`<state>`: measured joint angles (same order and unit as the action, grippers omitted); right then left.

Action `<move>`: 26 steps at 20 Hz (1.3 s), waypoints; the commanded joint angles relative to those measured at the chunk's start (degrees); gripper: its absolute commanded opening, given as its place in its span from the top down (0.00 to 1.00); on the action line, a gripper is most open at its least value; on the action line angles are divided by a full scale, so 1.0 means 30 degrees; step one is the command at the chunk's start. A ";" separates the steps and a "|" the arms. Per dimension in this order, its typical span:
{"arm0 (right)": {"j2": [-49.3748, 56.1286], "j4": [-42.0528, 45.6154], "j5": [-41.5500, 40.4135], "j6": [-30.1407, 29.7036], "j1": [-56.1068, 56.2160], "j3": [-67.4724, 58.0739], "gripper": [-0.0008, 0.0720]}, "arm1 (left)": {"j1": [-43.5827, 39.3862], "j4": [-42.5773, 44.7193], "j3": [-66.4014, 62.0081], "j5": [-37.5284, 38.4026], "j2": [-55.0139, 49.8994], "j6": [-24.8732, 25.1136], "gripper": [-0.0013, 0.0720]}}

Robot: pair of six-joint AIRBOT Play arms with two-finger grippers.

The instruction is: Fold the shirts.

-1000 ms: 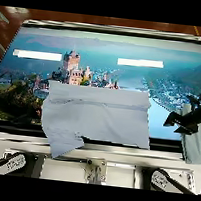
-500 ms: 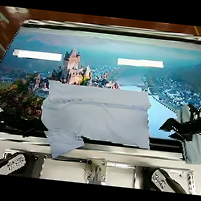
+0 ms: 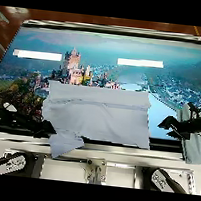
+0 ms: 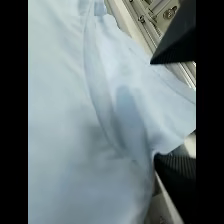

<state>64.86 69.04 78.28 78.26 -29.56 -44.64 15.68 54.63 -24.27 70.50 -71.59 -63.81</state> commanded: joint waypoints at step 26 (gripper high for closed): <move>-0.0007 -0.1071 -0.3475 0.0729 0.3300 0.6397 0.37 | -0.1268 -0.1953 0.0007 0.1049 -0.1100 0.0918 0.93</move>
<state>64.84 66.15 68.73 78.13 -22.11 -25.69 11.86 49.12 -24.18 73.67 -74.85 -61.73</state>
